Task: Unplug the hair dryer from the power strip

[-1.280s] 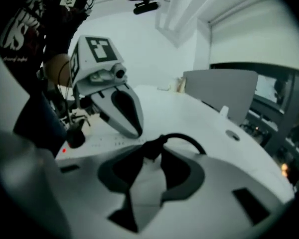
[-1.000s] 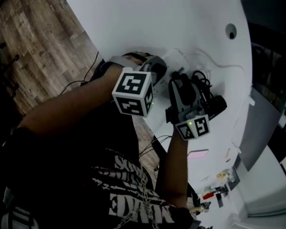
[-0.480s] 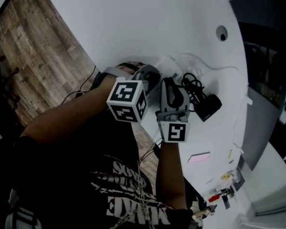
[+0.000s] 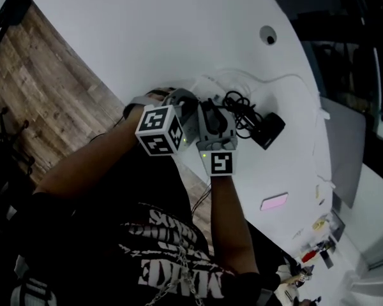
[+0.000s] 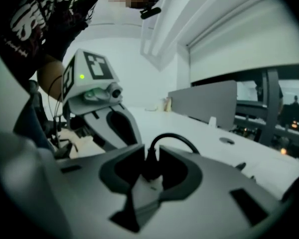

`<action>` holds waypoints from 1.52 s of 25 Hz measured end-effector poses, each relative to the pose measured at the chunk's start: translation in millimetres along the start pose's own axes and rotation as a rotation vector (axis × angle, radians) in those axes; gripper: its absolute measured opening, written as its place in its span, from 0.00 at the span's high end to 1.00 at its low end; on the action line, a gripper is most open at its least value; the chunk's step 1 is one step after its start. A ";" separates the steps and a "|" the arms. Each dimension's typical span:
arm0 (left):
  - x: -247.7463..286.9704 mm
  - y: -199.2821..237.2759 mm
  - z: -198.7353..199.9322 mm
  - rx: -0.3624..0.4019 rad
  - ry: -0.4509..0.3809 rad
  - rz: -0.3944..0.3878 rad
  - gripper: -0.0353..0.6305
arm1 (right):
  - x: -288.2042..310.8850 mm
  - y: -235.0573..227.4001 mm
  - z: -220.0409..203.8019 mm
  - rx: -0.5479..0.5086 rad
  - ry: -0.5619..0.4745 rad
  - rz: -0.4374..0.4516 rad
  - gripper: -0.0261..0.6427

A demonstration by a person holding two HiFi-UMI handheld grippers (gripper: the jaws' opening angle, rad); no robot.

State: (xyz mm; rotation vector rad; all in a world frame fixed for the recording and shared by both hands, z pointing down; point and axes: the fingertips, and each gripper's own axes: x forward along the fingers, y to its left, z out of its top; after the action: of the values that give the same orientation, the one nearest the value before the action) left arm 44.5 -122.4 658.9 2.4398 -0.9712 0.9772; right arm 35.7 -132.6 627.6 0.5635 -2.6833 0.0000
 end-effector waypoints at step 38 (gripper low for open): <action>-308.1 -30.0 183.2 -0.079 -0.765 0.345 0.92 | -267.9 -10.8 181.5 0.232 -0.296 -0.305 0.87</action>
State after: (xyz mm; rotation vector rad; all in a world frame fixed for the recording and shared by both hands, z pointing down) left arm -10.8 -52.4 310.4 2.6561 -1.6660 0.0325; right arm 195.8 -53.5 357.5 1.1196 -2.8683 0.1559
